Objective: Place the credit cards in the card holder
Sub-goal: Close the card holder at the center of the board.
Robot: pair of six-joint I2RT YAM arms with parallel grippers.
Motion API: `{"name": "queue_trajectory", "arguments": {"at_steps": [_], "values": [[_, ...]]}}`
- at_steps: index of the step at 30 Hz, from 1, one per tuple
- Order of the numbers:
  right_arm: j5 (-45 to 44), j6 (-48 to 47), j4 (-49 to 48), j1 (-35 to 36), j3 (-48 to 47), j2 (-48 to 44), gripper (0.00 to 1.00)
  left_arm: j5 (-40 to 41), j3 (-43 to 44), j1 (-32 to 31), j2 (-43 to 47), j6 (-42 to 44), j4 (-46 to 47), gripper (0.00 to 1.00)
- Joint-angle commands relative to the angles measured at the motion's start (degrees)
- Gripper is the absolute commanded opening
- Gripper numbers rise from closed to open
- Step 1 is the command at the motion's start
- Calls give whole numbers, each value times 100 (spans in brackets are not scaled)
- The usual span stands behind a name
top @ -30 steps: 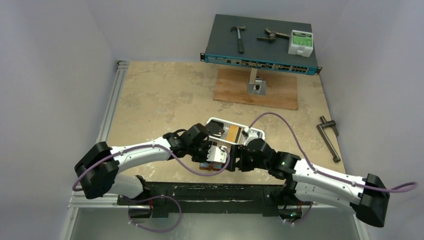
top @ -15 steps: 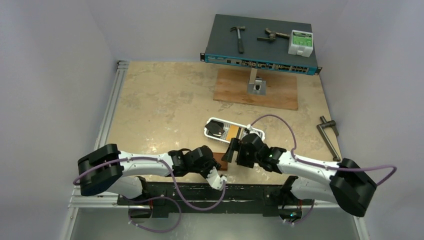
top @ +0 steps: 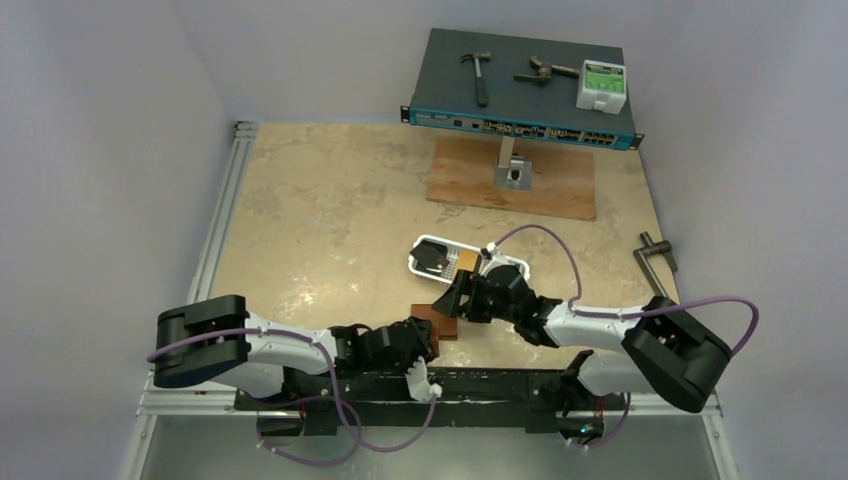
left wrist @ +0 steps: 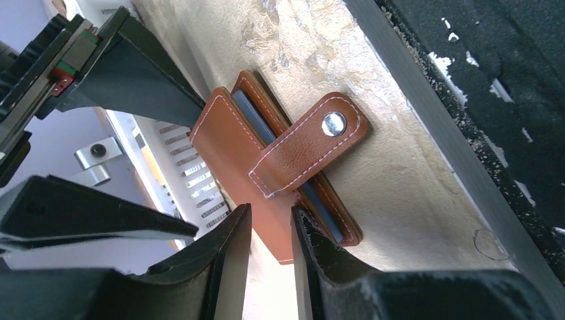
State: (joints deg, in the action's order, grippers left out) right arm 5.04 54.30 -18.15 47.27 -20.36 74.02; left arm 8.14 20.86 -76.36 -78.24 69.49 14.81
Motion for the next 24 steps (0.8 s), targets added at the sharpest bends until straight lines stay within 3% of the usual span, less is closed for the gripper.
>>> {"name": "queue_trajectory", "arguments": {"at_steps": [1,4,7,10,14,16,21,23,24], "values": [[467,255,-1343,19,788,140,76,-336,-355,-116,-401,-129,-971,29],[804,515,-2522,40,1211,398,69,-306,-355,-133,-413,-174,-906,29],[1106,820,-4161,64,1598,735,51,-296,-323,-151,-412,-247,-869,29],[1311,1014,-5224,130,1766,1100,45,-325,-275,-151,-407,-321,-813,29],[1605,1097,-6132,169,1751,1511,13,-344,-146,-151,-457,-455,-803,29],[1677,1112,-6210,175,1702,1545,0,-323,-92,-145,-472,-531,-803,28],[1723,1024,-5685,166,1561,952,0,62,177,-86,-310,-742,-952,29],[1640,849,-4811,162,1393,297,0,145,578,261,-107,-1220,-1509,30],[1514,494,-3797,166,1171,-208,0,70,924,448,11,-1474,-2058,30]]}}
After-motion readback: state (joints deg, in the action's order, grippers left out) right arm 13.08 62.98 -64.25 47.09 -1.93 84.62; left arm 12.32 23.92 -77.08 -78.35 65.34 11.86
